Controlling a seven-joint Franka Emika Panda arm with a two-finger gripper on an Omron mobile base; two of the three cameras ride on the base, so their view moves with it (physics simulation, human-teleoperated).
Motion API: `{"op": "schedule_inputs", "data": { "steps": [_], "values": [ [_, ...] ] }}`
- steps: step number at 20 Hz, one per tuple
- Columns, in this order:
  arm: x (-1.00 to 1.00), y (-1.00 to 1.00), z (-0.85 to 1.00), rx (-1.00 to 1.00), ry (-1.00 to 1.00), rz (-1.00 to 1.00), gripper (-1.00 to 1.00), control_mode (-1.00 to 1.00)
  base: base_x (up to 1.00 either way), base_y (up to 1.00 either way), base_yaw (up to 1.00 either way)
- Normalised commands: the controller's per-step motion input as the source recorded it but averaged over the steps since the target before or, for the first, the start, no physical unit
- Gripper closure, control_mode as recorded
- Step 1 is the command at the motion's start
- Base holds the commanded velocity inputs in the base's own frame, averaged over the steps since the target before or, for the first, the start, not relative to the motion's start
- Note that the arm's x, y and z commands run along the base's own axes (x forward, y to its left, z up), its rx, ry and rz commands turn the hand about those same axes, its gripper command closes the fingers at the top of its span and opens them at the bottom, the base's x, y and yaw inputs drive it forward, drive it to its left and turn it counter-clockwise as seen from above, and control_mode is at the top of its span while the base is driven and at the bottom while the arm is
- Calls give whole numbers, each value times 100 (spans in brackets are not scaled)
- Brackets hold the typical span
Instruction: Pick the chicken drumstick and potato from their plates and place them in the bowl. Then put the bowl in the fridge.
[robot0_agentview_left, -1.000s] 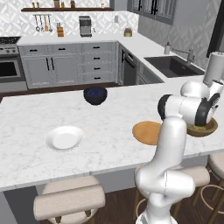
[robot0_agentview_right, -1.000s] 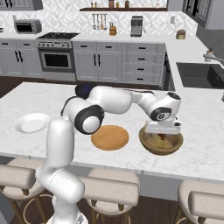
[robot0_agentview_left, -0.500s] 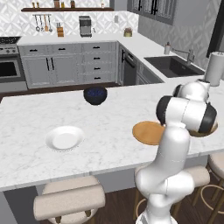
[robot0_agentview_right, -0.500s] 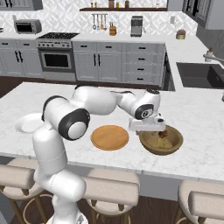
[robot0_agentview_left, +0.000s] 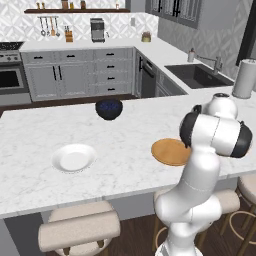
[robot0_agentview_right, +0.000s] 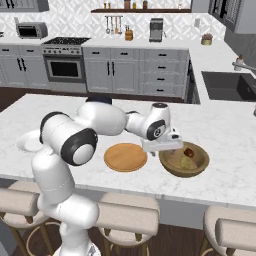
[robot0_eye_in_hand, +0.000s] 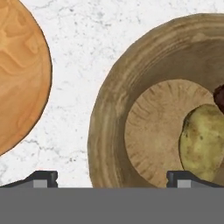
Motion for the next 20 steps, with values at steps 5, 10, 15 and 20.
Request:
{"op": "schedule_inputs", "data": {
  "steps": [5,10,15,20],
  "values": [
    [0,20,0,-14,0,-4,-100,-100,0,0,0],
    [0,-1,-15,-7,-1,-5,-100,-100,0,0,0],
    [15,-6,-19,-3,0,-4,-100,-100,0,0,0],
    [23,-21,-5,0,0,-5,-100,-100,0,0,0]
  ]
}}
